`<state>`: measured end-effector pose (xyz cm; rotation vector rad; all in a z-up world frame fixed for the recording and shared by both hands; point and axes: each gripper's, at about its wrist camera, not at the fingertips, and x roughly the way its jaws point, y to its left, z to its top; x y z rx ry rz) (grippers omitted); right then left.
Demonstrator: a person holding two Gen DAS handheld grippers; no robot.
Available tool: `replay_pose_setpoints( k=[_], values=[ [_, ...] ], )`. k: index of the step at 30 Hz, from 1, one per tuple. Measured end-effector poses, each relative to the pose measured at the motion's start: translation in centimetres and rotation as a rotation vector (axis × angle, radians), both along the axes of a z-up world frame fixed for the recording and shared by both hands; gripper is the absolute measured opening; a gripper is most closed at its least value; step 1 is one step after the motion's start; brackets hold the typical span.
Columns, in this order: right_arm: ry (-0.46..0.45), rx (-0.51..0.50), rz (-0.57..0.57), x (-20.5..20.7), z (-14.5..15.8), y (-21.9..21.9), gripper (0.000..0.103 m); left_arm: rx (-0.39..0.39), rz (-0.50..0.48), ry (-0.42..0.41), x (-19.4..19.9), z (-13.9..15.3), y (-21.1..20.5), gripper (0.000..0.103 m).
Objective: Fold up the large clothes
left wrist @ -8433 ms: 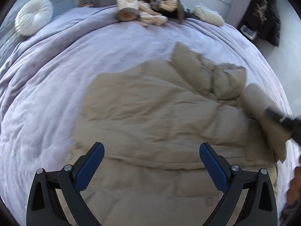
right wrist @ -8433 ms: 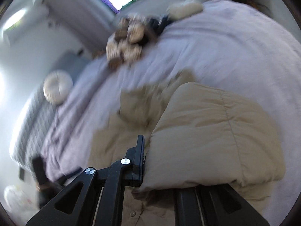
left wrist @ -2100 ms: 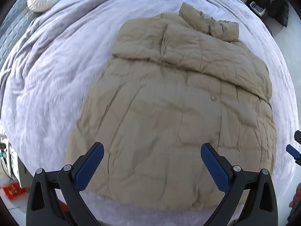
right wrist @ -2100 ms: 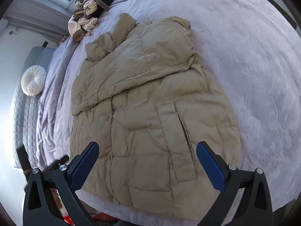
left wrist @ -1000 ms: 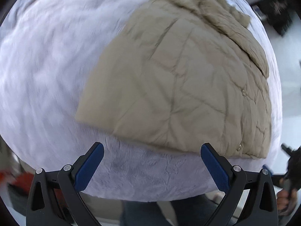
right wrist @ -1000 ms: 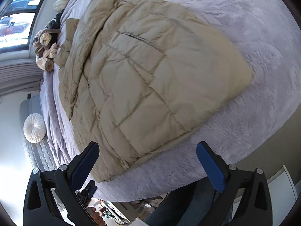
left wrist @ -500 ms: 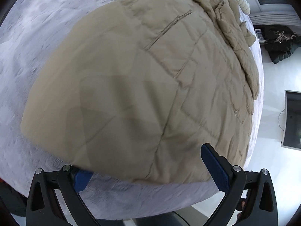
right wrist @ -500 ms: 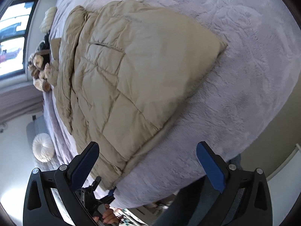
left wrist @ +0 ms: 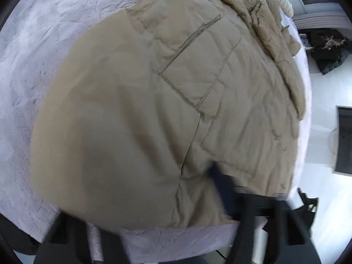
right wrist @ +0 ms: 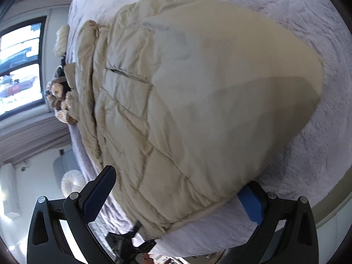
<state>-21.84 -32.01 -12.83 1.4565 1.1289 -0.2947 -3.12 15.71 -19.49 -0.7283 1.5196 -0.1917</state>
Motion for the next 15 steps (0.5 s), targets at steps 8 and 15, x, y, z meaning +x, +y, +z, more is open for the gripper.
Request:
replay_pose_setpoints(
  k=[8,15],
  values=[
    [0.071,0.076,-0.033,-0.2,-1.3,-1.4,0.019,-0.09,0.009,-0.071,1.3,4.0,1.4,0.017],
    [-0.088,0.008,0.177,5.3,4.5,-2.4,0.01,-0.114,-0.033,-0.207,5.6,10.6,0.5,0.017]
  ],
)
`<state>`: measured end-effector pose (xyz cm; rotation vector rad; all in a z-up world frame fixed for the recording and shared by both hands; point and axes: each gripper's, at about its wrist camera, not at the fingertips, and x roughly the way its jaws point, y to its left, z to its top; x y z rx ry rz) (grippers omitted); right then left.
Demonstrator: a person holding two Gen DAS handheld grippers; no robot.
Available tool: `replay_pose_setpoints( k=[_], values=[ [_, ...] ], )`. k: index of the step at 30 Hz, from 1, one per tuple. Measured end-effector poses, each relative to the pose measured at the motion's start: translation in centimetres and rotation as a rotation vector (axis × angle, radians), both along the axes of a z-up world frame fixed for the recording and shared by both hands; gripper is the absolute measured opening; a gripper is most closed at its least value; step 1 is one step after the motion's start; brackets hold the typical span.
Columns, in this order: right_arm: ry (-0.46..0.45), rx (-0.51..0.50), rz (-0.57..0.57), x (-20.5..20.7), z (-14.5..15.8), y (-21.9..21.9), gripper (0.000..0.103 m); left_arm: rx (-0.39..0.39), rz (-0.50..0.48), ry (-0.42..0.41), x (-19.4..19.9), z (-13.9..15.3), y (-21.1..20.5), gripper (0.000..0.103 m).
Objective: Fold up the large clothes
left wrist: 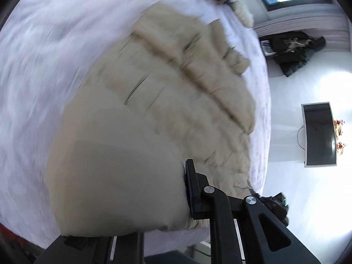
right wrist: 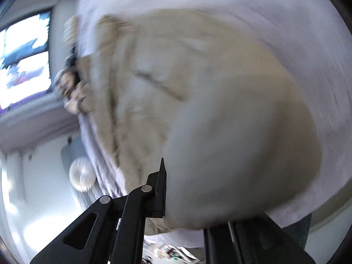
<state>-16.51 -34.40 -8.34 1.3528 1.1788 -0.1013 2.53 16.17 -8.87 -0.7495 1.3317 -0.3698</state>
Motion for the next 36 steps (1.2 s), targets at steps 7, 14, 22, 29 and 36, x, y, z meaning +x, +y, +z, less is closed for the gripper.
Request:
replay_pose_setpoints(
  k=[7,14,22,29,36],
  values=[
    [-0.172,-0.138,0.222,11.7,7.2,-2.0,0.01,0.031,0.046,-0.16,8.3,6.7,-1.5,0.017],
    [-0.235,-0.254,0.376,25.4,9.6,-2.4,0.01,0.158,0.05,-0.202,18.1,6.8,-2.3,0.017],
    [-0.117,-0.349,0.357,33.3,4.1,-2.2,0.01,0.321,-0.07,-0.096,26.1,-0.5,-4.7,0.017],
    [-0.063,-0.359,0.317,34.2,2.8,-2.1,0.014,0.341,-0.144,-0.086,27.3,-0.1,-4.9,0.021],
    [-0.103,-0.439,0.38,34.4,5.0,-1.9,0.071,0.471,-0.168,-0.23,25.7,3.9,-4.1,0.095]
  ],
)
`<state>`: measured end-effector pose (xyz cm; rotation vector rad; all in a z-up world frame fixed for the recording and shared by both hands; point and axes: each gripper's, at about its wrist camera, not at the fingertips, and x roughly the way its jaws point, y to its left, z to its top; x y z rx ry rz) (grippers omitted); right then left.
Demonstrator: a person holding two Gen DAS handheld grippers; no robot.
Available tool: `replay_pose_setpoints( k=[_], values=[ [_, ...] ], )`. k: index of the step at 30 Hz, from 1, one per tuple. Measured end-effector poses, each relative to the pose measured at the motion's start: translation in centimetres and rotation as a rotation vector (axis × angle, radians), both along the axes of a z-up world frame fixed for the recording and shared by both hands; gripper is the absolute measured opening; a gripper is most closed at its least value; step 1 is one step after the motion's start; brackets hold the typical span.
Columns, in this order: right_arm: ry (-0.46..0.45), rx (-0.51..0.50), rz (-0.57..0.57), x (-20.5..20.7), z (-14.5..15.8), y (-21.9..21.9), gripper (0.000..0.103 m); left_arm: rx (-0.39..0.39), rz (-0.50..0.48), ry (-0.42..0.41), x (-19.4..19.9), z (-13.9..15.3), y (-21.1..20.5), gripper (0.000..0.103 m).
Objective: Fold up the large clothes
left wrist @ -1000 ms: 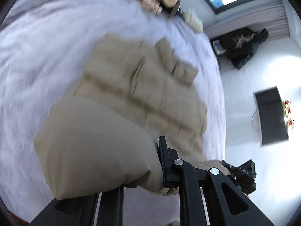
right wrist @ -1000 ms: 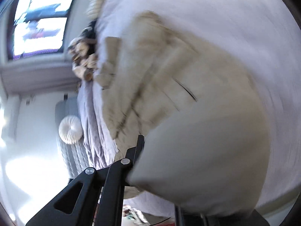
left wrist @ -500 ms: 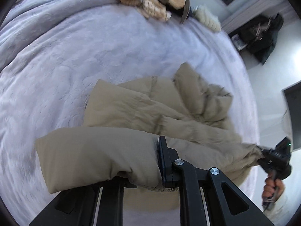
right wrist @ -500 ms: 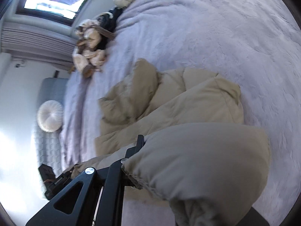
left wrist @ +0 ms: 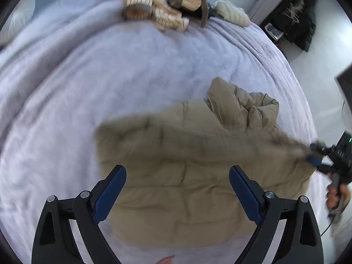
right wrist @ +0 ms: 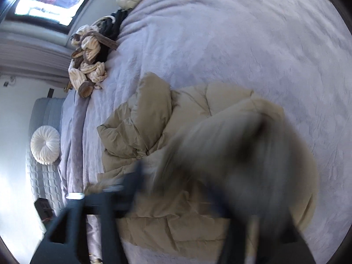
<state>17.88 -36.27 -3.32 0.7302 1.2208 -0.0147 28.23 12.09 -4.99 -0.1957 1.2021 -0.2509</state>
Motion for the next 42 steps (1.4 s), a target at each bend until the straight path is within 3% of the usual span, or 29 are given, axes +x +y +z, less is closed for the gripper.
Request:
replay_pose_setpoints(
  k=[4,6,7,9,10,12,17,21,25,33,37,42],
  values=[
    [-0.012,-0.045,0.032,-0.2,1.0,0.3,0.071,0.06,0.036,-0.048,-0.2,0.5,0.7,0.095],
    [-0.023,-0.066,0.05,-0.8,1.5,0.6,0.069,0.058,0.039,-0.056,-0.4,0.2,0.5,0.088],
    [-0.024,-0.1,0.069,-1.2,1.6,0.9,0.064,0.047,0.026,-0.049,-0.5,-0.3,0.2,0.075],
    [-0.006,-0.184,0.12,-1.7,1.3,1.6,0.027,0.048,0.002,-0.024,-0.4,-1.7,-0.9,0.062],
    [0.007,-0.229,0.144,-1.8,0.9,1.8,0.025,0.065,-0.013,-0.023,-0.3,-2.6,-1.8,0.054],
    [0.022,-0.301,0.168,-1.7,0.0,1.6,0.021,0.092,-0.021,-0.024,0.1,-3.9,-2.9,0.052],
    [0.056,-0.45,0.112,0.1,-3.5,-1.2,0.017,0.194,0.046,-0.058,3.9,-8.3,-4.1,0.052],
    [0.045,-0.498,0.067,1.8,-5.8,-2.2,0.013,0.161,0.114,-0.066,6.4,-10.7,-4.1,0.052],
    [0.045,-0.53,0.045,4.1,-7.7,-2.7,0.013,0.179,0.099,-0.103,8.0,-11.6,-5.1,0.053],
    [0.018,-0.568,0.041,5.3,-10.6,-3.0,0.013,0.105,0.124,-0.131,9.6,-13.5,-4.7,0.053],
    [0.014,-0.6,0.051,5.4,-10.7,-2.5,0.013,0.119,0.143,-0.12,9.8,-12.8,-4.5,0.053],
    [0.013,-0.633,0.072,5.2,-9.7,-2.0,0.016,0.147,0.194,-0.167,8.2,-10.2,-2.3,0.053]
  ],
)
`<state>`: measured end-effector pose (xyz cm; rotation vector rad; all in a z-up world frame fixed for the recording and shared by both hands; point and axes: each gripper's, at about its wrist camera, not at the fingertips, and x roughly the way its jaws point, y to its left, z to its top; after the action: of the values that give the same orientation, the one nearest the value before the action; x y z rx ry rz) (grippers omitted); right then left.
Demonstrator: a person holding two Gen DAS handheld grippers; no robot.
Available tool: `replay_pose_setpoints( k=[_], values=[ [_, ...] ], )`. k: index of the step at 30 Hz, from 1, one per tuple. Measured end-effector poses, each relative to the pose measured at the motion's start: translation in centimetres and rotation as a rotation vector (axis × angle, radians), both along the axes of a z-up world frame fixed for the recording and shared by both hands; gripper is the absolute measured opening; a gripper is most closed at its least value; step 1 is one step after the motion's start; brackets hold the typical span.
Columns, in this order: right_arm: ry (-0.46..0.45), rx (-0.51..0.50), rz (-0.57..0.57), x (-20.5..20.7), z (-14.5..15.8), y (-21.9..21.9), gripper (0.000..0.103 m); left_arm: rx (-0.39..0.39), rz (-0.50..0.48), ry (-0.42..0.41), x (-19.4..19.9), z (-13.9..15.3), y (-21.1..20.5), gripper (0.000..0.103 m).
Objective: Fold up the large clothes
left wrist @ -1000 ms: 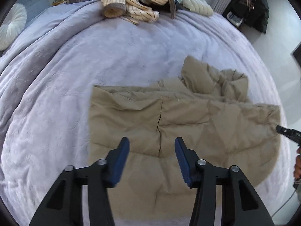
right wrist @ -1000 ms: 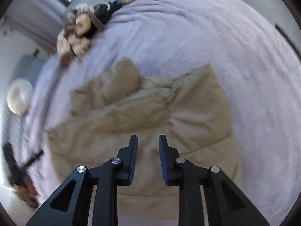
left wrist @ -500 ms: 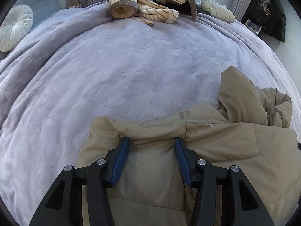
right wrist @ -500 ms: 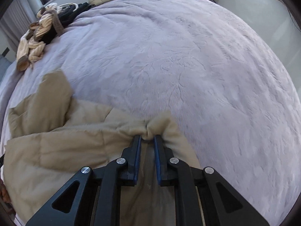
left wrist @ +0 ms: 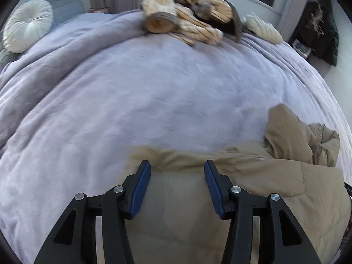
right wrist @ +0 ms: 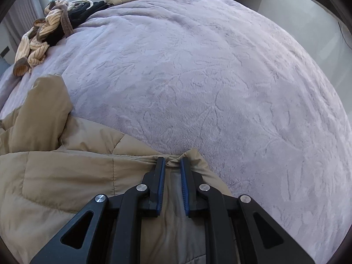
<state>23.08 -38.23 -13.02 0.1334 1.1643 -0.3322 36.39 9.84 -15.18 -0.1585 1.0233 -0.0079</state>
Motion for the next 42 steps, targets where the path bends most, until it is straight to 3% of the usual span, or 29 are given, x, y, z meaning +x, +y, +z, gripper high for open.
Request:
replay_pose_setpoints(
  k=[5,8,10,12,17,26,28,30,31,39,40,41,42],
  values=[
    [-0.023,-0.051,-0.026,-0.5,1.6,0.6,0.017,0.028,0.008,0.063,0.2,-2.1,1.4,0.053],
    [-0.05,-0.073,-0.021,-1.3,2.9,1.6,0.017,-0.003,0.064,0.113,1.2,-3.6,2.5,0.062],
    [-0.065,-0.066,-0.021,-1.9,3.9,2.0,0.017,-0.05,0.112,0.134,1.4,-3.7,3.5,0.062],
    [-0.081,-0.039,-0.023,-2.6,4.9,2.2,0.017,-0.05,0.138,0.126,1.0,-3.0,4.0,0.062],
    [-0.101,0.035,-0.04,-4.8,7.3,2.8,0.017,0.038,0.095,0.1,-1.0,-0.5,3.4,0.062],
    [-0.095,0.126,-0.051,-8.9,9.3,4.8,0.018,0.022,0.052,0.138,-5.3,2.9,3.6,0.062],
    [-0.087,0.147,-0.048,-9.7,9.5,5.4,0.023,0.029,0.04,0.152,-6.7,3.5,3.2,0.062],
    [-0.081,0.165,-0.057,-10.8,9.6,5.8,0.047,0.033,0.035,0.162,-7.9,3.8,3.0,0.062],
    [-0.08,0.171,-0.061,-11.3,9.7,6.1,0.051,0.03,0.033,0.17,-8.8,4.0,2.9,0.062],
    [-0.015,0.247,-0.072,-15.2,8.9,7.9,0.055,0.04,-0.021,0.236,-13.5,3.4,1.7,0.063],
    [-0.006,0.256,-0.072,-15.7,8.7,8.2,0.055,0.041,-0.027,0.243,-13.7,3.3,1.4,0.067],
    [0.002,0.262,-0.074,-16.1,8.5,8.4,0.056,0.04,-0.029,0.247,-14.1,3.2,1.3,0.089],
    [0.009,0.27,-0.076,-16.5,8.3,8.5,0.059,0.035,-0.027,0.245,-14.4,3.2,1.2,0.097]
  ],
)
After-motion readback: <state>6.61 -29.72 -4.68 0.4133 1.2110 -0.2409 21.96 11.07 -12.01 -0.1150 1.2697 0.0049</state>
